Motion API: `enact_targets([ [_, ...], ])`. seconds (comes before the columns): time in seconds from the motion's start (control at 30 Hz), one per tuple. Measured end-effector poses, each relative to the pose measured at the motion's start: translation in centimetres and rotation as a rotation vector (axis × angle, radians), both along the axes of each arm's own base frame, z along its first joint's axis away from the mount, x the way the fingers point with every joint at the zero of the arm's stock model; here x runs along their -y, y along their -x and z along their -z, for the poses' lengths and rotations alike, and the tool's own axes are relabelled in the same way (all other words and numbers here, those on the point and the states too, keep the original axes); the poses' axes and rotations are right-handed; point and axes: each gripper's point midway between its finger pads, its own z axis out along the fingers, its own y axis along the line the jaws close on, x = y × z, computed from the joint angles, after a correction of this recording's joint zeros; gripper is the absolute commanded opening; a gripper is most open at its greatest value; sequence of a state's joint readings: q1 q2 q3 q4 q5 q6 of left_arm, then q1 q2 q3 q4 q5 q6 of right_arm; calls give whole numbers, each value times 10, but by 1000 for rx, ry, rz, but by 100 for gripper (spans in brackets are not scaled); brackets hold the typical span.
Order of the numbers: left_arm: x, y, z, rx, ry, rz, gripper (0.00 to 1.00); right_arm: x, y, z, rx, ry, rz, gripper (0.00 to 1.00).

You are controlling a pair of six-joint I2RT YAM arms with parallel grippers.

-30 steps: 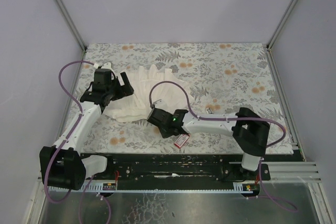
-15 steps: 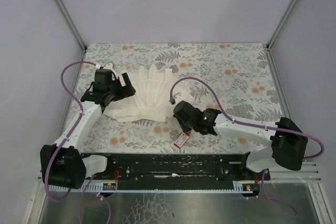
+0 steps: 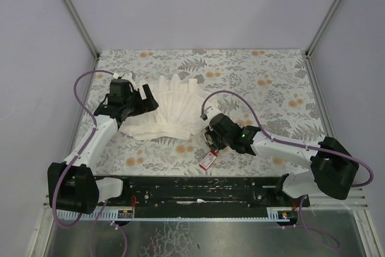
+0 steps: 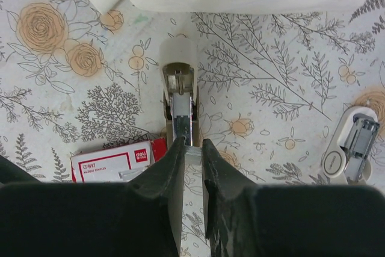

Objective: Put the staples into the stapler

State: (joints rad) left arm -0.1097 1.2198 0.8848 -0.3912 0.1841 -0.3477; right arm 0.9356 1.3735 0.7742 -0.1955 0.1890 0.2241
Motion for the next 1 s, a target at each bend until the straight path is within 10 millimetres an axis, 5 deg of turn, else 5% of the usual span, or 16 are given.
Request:
enact_targets([
  [0.33,2,0,3,-9,2,12,90,-15,-2,10,-7,-19,-61,19],
  [1.0,3,0,6,-20,5,18,89,-14,-2,28,-22,24,-90,18],
])
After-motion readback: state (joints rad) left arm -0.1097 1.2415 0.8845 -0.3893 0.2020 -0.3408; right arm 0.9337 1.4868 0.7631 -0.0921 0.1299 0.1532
